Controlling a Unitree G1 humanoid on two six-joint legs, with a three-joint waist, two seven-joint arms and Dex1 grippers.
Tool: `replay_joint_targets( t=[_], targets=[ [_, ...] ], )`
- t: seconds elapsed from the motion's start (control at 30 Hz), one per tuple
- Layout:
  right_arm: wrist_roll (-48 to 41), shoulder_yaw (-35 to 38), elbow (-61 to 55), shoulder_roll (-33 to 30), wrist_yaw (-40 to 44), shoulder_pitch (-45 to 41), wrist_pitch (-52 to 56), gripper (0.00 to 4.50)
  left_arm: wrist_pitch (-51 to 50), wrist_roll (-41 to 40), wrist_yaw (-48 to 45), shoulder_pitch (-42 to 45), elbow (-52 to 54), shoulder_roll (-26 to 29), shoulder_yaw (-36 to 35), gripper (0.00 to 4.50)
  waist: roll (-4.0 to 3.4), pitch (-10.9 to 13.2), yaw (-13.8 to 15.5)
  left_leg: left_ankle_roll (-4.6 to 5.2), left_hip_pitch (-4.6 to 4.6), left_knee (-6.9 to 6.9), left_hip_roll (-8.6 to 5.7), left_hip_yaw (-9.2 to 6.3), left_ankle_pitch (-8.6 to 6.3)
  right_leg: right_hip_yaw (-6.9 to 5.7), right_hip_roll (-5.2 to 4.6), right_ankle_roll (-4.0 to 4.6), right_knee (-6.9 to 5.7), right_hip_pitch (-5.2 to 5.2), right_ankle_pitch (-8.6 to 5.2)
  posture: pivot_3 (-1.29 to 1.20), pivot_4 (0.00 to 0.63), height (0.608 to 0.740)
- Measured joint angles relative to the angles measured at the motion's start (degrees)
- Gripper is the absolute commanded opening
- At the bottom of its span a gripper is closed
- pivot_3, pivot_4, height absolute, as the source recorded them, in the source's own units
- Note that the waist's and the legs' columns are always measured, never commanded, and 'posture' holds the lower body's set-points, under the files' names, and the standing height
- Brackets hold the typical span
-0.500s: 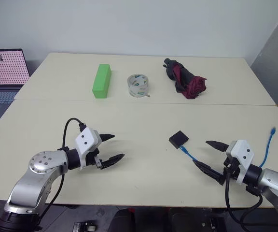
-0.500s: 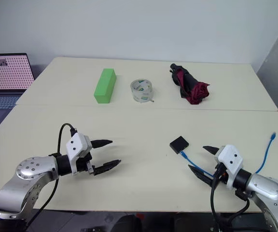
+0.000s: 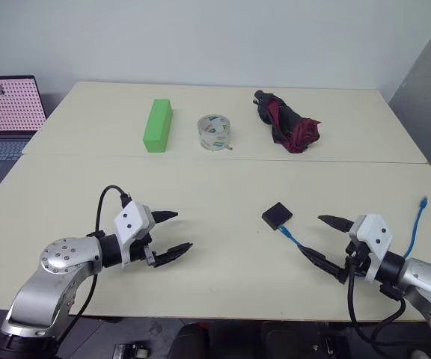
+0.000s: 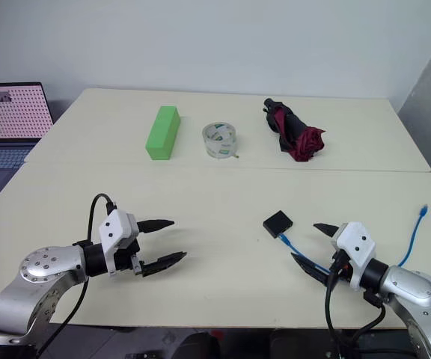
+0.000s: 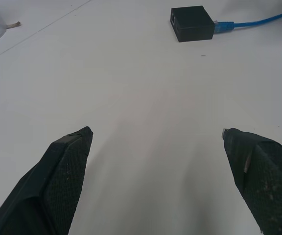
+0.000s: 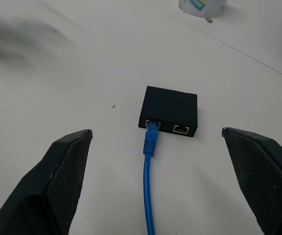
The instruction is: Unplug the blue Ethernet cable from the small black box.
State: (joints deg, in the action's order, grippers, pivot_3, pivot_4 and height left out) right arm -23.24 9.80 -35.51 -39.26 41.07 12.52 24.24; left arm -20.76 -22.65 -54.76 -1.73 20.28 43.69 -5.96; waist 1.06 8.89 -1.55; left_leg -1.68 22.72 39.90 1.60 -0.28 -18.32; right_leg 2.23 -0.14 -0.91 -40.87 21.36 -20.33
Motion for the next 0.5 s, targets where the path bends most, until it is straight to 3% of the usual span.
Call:
replay_joint_targets(
  t=[0.5],
  targets=[
    [1.81, -1.5, -0.39, -0.18, -1.17, 2.62, 1.32, 4.5, -1.08, -1.4, -3.75, 0.61, 1.94, 0.89, 2.83, 4.49, 0.0, 0.0, 0.01, 0.0, 0.0, 0.0, 0.0, 0.0, 0.0, 0.0, 0.02, 0.0, 0.0, -0.01, 0.0, 0.0, 0.15, 0.74]
  ],
)
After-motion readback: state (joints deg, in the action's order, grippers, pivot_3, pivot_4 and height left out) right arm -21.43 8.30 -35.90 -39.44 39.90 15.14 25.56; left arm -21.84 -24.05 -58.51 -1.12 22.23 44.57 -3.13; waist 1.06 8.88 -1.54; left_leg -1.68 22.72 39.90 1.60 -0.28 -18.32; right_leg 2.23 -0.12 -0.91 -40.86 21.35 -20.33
